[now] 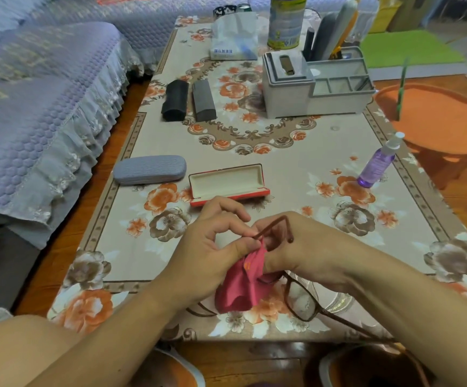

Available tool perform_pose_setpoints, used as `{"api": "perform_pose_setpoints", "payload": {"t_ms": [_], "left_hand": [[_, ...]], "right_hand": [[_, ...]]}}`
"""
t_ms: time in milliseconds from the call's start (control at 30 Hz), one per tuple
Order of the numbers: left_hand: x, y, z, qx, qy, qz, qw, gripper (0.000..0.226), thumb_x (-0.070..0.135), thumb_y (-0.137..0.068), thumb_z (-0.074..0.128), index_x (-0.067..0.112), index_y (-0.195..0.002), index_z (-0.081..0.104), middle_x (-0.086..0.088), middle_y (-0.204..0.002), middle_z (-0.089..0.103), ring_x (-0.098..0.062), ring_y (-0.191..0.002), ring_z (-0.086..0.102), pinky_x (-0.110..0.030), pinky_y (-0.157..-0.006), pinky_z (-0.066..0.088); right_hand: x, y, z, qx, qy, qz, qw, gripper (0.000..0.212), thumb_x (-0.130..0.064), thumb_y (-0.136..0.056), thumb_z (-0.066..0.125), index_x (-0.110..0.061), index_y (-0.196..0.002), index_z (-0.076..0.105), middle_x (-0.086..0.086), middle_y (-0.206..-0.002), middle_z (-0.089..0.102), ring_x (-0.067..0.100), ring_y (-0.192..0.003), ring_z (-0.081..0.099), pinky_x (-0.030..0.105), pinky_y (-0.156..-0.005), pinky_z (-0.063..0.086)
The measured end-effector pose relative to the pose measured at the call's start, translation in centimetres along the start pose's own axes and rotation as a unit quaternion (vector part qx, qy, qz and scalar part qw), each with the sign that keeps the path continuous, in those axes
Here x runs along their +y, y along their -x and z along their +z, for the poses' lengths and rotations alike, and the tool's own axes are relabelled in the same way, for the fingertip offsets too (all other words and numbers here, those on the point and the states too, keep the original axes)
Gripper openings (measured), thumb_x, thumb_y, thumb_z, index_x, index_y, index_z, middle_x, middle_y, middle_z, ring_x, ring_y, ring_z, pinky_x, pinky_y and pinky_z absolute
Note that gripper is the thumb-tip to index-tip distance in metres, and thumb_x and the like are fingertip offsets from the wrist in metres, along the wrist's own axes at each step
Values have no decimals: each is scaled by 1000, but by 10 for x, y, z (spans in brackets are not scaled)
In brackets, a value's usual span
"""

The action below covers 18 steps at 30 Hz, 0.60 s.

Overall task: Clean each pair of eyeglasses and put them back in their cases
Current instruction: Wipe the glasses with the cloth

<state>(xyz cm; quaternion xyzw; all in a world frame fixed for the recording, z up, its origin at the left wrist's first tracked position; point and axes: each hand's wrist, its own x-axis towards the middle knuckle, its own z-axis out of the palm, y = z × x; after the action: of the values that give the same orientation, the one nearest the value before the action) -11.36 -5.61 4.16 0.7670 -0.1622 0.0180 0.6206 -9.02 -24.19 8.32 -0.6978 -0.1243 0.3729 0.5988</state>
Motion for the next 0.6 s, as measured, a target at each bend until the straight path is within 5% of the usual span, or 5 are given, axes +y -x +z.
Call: {"api": "perform_pose_setpoints", "payload": {"t_ms": [100,200,333,500,600], "left_hand": [[-1,-1,-2,-13,18,-13,1000,5,32,-80,76,35,-83,75,13,-104,60,-15,-107,60,-26,-96,44],[1,-4,-9,-44,70,-30,996,12,22,-76,80,12,-82,76,9,-97,64,-10,-99,63,-23,-92,47],[4,-8,-14,-23,128,-28,991,9,12,-73,83,19,-78,79,4,-96,68,-11,-98,65,-22,-91,50],[2,-3,-11,-43,89,-6,995,12,20,-79,78,31,-84,79,7,-100,66,-13,-100,63,-24,-92,47],[-1,-2,-11,-49,70,-27,996,6,14,-81,80,17,-85,78,7,-101,64,-11,-101,62,-22,-93,45]], "right_hand": [[1,3,3,1,24,-14,1000,23,14,-86,61,-6,-75,67,11,-67,51,22,-64,43,30,-61,39],[1,4,2,-20,23,-18,999,46,13,-91,55,-20,-62,67,4,-61,47,23,-62,37,30,-60,34],[0,2,4,-34,-81,0,996,10,6,-92,59,4,-86,66,20,-82,55,32,-77,45,47,-77,37],[8,1,13,13,-46,-18,999,43,25,-80,56,-15,-67,67,7,-61,41,19,-55,37,28,-61,39],[9,4,14,13,-9,-28,999,27,-1,-87,71,-16,-66,64,2,-59,45,16,-54,38,26,-56,35]]}}
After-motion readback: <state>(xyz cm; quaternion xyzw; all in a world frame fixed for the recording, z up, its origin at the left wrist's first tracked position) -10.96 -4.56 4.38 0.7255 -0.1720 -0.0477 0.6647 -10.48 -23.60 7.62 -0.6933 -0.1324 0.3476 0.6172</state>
